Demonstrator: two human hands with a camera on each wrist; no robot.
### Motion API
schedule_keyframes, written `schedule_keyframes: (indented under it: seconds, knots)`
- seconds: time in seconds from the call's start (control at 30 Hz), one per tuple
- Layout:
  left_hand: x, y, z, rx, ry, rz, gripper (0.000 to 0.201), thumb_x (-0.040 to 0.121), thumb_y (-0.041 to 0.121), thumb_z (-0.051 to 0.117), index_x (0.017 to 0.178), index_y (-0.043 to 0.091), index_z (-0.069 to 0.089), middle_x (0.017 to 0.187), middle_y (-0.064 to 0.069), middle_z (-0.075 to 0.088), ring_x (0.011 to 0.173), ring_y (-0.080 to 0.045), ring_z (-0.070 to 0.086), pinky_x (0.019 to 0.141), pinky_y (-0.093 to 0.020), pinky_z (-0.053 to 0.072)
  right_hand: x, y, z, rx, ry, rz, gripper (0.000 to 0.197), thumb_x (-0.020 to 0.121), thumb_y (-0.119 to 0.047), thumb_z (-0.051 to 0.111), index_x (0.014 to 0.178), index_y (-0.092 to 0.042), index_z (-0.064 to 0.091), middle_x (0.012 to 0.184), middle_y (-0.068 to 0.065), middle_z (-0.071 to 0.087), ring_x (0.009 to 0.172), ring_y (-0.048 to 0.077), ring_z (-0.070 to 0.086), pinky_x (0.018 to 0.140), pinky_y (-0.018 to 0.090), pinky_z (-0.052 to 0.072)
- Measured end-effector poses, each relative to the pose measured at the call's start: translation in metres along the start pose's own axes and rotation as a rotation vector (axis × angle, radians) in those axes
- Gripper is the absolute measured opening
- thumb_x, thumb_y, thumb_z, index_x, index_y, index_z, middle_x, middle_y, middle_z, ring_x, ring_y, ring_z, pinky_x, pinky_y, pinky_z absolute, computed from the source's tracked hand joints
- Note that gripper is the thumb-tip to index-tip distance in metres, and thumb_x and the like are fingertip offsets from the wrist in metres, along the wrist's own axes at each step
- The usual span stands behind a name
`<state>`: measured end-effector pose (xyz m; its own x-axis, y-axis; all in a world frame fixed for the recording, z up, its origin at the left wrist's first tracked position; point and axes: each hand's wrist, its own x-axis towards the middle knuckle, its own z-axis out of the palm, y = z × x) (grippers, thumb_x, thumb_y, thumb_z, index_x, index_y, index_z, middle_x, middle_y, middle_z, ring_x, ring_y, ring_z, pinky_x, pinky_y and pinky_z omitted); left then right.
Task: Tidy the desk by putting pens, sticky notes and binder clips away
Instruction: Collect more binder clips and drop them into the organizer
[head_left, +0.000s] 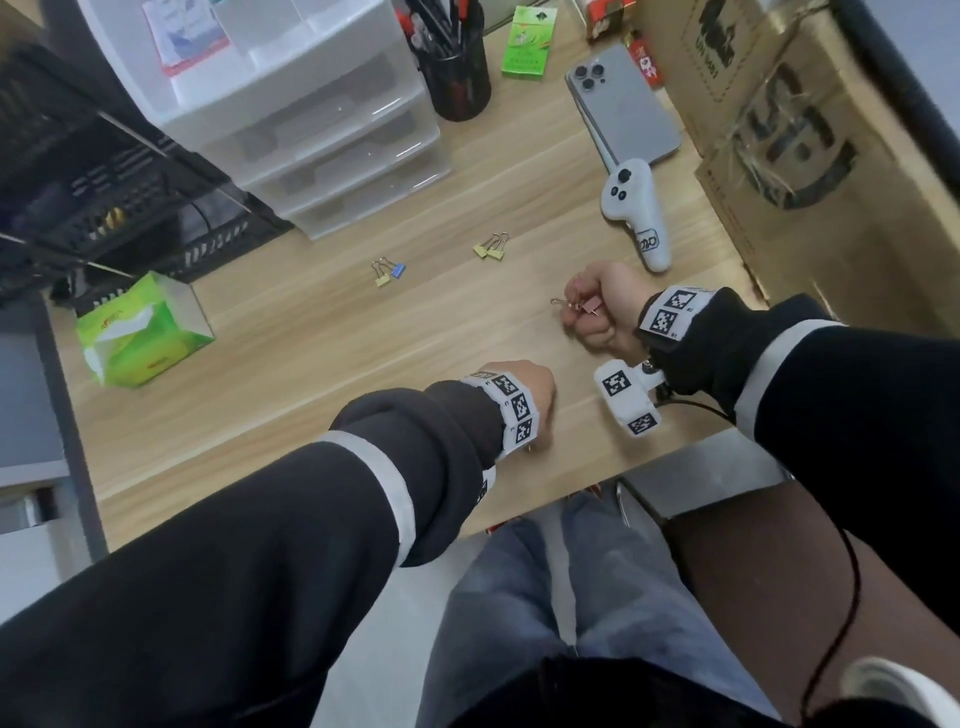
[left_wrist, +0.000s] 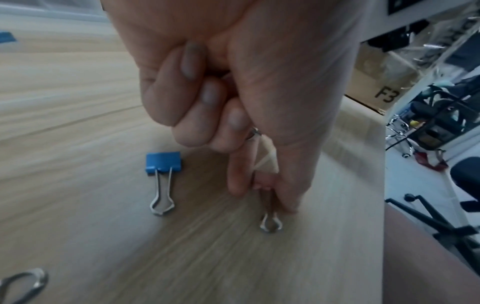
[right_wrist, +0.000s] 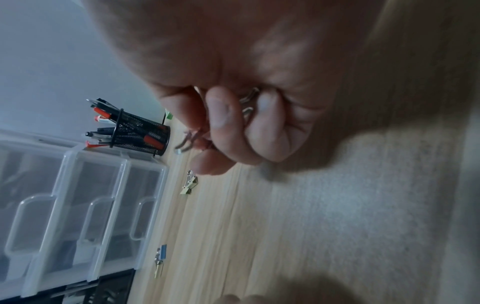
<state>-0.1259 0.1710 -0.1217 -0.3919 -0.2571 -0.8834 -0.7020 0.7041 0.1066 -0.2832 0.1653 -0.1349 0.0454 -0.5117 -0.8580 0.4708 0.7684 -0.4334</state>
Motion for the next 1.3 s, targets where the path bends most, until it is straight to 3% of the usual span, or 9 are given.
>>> schedule_keyframes:
  seconds: [0.07,0.17,0.37,0.6,0.87,1.1,1.17,1.23,1.3]
  knots:
    - [0.004,-0.005,0.0,0.04,0.003,-0.012,0.026,0.07,0.037,0.078,0.087,0.018,0.075,0.065,0.008,0.062,0.052,-0.012,0.057,0.041,-0.015,0.039,-0.002,0.0,0.001,-0.001,-0.014,0.0,0.011,0.076,-0.015,0.039,0.066,-0.018,0.042,0.06,0.008,0.05,0.032,0.009,0.02,0.036,0.01,0.013]
    - [0.003,-0.011,-0.007,-0.088,0.068,-0.03,0.04,0.07,0.05,0.073,0.089,0.016,0.073,0.073,0.001,0.069,0.067,-0.023,0.067,0.054,-0.027,0.049,-0.005,0.0,0.005,0.0,-0.091,0.014,0.007,0.066,-0.02,0.043,0.06,-0.02,0.04,0.052,0.003,0.043,0.036,0.01,0.017,0.041,0.011,0.009]
    - [-0.012,-0.049,-0.026,-0.353,0.199,-0.125,0.026,0.085,0.036,0.06,0.081,0.011,0.067,0.071,-0.003,0.063,0.067,-0.025,0.055,0.062,-0.029,0.044,0.0,-0.005,0.018,0.014,-0.109,0.067,0.032,0.082,-0.027,0.042,0.053,-0.026,0.029,0.048,-0.005,0.027,0.031,0.006,0.014,0.036,0.009,0.008]
    - [-0.051,-0.093,-0.047,-0.747,0.436,-0.195,0.021,0.089,0.024,0.054,0.071,0.015,0.058,0.062,-0.002,0.048,0.06,-0.021,0.044,0.051,-0.025,0.03,-0.012,-0.015,0.062,-0.134,-0.206,0.052,0.025,0.082,-0.018,0.041,0.06,-0.02,0.029,0.046,0.0,0.041,0.029,0.007,0.016,0.043,0.015,0.005]
    - [-0.101,-0.129,-0.081,-0.976,0.449,-0.159,0.013,0.087,0.024,0.057,0.077,0.02,0.065,0.064,0.0,0.047,0.049,-0.016,0.037,0.041,-0.015,0.026,-0.037,-0.047,0.123,-0.308,-0.297,-0.039,0.018,0.08,-0.007,0.035,0.065,-0.013,0.04,0.045,0.003,0.042,0.028,0.008,0.019,0.047,0.018,0.005]
    - [-0.139,-0.151,-0.109,-0.997,0.544,-0.194,0.018,0.088,0.023,0.056,0.071,0.017,0.059,0.055,0.001,0.045,0.045,-0.015,0.034,0.038,-0.013,0.024,-0.045,-0.076,0.155,-0.301,-0.314,-0.046,0.028,0.079,-0.001,0.028,0.085,-0.008,0.054,0.056,0.008,0.049,0.031,0.008,0.026,0.037,0.013,0.012]
    - [-0.151,-0.158,-0.121,-0.998,0.583,-0.206,0.018,0.088,0.019,0.054,0.07,0.016,0.058,0.054,0.0,0.046,0.045,-0.016,0.035,0.038,-0.013,0.025,-0.051,-0.087,0.163,-0.273,-0.299,-0.029,0.02,0.072,-0.004,0.036,0.08,-0.006,0.054,0.063,0.009,0.05,0.035,0.01,0.033,0.035,0.013,0.017]
    - [-0.162,-0.164,-0.133,-0.98,0.63,-0.195,0.017,0.087,0.019,0.053,0.072,0.015,0.061,0.057,-0.001,0.052,0.047,-0.016,0.038,0.039,-0.015,0.027,-0.051,-0.094,0.171,-0.228,-0.274,-0.002,0.017,0.079,-0.015,0.042,0.071,-0.007,0.055,0.063,0.009,0.051,0.041,0.012,0.039,0.034,0.013,0.022]
    - [-0.171,-0.167,-0.146,-0.887,0.673,-0.171,0.019,0.089,0.021,0.052,0.077,0.013,0.064,0.064,-0.001,0.059,0.05,-0.015,0.044,0.04,-0.015,0.031,-0.049,-0.099,0.18,-0.156,-0.279,0.028,0.041,0.09,-0.032,0.042,0.06,-0.007,0.055,0.062,0.011,0.051,0.049,0.017,0.043,0.035,0.015,0.032]
